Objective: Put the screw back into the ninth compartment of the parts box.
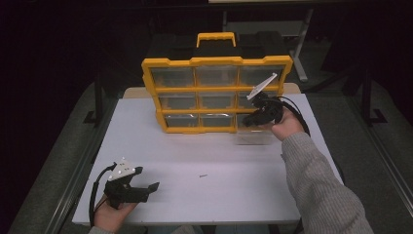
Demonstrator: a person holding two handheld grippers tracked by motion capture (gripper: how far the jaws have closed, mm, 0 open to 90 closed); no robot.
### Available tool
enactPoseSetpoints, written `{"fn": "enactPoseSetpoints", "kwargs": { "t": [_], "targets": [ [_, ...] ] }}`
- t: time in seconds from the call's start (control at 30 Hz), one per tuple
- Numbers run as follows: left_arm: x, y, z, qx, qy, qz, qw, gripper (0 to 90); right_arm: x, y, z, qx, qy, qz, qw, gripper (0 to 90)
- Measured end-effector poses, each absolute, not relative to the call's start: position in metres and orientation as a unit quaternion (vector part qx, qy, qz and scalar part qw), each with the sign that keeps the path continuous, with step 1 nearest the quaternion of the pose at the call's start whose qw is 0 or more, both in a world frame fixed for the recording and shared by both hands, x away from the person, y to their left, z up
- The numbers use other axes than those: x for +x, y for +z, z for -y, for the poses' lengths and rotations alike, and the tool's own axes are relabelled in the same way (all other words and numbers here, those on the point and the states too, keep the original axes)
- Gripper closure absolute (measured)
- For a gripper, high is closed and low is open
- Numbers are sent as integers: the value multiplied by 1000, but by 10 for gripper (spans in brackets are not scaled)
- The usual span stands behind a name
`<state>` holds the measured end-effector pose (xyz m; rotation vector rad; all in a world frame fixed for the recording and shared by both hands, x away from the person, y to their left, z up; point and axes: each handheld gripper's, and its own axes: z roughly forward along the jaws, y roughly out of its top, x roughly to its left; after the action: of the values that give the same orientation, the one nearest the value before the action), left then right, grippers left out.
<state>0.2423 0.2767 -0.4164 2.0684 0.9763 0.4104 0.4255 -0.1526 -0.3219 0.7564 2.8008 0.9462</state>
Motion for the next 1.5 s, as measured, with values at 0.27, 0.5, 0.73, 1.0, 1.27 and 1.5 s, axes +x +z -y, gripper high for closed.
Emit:
{"fn": "enactPoseSetpoints", "kwargs": {
  "t": [0.27, 0.5, 0.73, 1.0, 1.27, 1.5],
  "targets": [
    [242, -416, -277, 821, 163, -382, 393, 160, 409, -316, 137, 213, 329, -919, 39, 758],
    [242, -415, -277, 822, 163, -380, 392, 160, 392, -322, 118, 187, 333, -924, 27, 730],
    [242, -415, -277, 821, 163, -381, 392, 160, 380, -337, 100, 161, 333, -929, 15, 710],
    [242, -416, -277, 821, 163, -381, 392, 160, 373, -355, 89, 156, 327, -932, -5, 692],
    [242, -415, -277, 822, 163, -380, 392, 160, 368, -371, 79, 149, 325, -934, -20, 669],
    [242, -415, -277, 822, 162, -380, 392, 160, 365, -387, 69, 141, 324, -935, -39, 652]
  ]
}}
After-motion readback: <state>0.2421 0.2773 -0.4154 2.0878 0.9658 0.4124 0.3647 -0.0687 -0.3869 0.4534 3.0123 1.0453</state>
